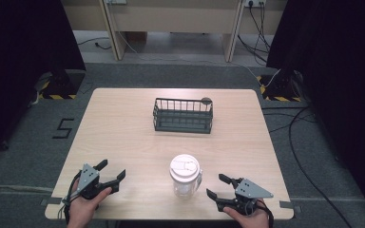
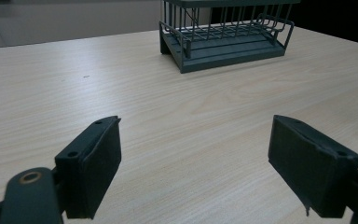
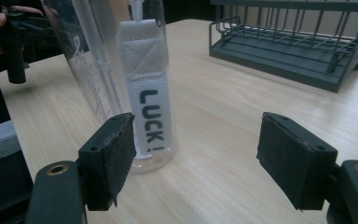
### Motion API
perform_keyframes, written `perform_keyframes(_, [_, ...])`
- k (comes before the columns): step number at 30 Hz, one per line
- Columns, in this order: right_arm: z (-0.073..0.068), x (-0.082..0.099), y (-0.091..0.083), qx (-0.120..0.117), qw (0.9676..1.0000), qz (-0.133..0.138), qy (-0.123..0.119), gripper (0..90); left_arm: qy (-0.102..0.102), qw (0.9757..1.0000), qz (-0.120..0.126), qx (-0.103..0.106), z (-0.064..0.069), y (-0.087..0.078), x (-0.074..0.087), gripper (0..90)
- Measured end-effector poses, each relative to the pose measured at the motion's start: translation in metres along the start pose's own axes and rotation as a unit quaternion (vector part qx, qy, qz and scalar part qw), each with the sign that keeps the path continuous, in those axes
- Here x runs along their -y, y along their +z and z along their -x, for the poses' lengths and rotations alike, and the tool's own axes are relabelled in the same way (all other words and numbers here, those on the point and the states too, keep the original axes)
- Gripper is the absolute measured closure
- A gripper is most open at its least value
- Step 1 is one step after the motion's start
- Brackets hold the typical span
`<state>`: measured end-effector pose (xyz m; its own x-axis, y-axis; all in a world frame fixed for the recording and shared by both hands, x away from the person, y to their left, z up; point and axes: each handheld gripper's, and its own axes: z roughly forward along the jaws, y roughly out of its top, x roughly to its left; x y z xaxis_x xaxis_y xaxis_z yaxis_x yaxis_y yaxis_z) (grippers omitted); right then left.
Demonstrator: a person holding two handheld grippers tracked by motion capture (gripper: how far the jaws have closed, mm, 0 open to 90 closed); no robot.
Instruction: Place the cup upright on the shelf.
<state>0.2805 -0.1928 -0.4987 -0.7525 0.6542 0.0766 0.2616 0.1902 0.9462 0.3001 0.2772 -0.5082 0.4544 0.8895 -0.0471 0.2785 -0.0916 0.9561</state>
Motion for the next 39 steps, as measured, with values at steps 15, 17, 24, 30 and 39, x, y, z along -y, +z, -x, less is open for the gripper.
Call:
perform_keyframes(15, [-0.014, -0.004, 0.019, -0.028, 0.9995, -0.007, -0.010, 25.5, -0.001, 1.0000, 0.000, 0.002, 0.000, 0.001, 0.000, 17.0])
perform_keyframes(17, [-0.016, -0.004, 0.022, -0.031, 0.9994, -0.008, -0.009, 24.8, -0.001, 1.0000, 0.000, 0.002, 0.001, 0.001, 0.000, 17.0])
perform_keyframes(24, [-0.020, -0.007, 0.031, -0.040, 0.9991, -0.008, -0.015, 22.0, -0.001, 1.0000, 0.000, 0.004, 0.001, 0.001, 0.000, 17.2])
perform_keyframes(30, [-0.025, -0.009, 0.038, -0.044, 0.9988, -0.010, -0.020, 19.0, -0.001, 1.0000, -0.001, 0.005, 0.001, 0.002, 0.000, 17.2])
perform_keyframes(39, [-0.031, -0.010, 0.052, -0.048, 0.9983, -0.015, -0.027, 15.6, -0.001, 1.0000, -0.001, 0.006, 0.001, 0.002, 0.000, 17.2])
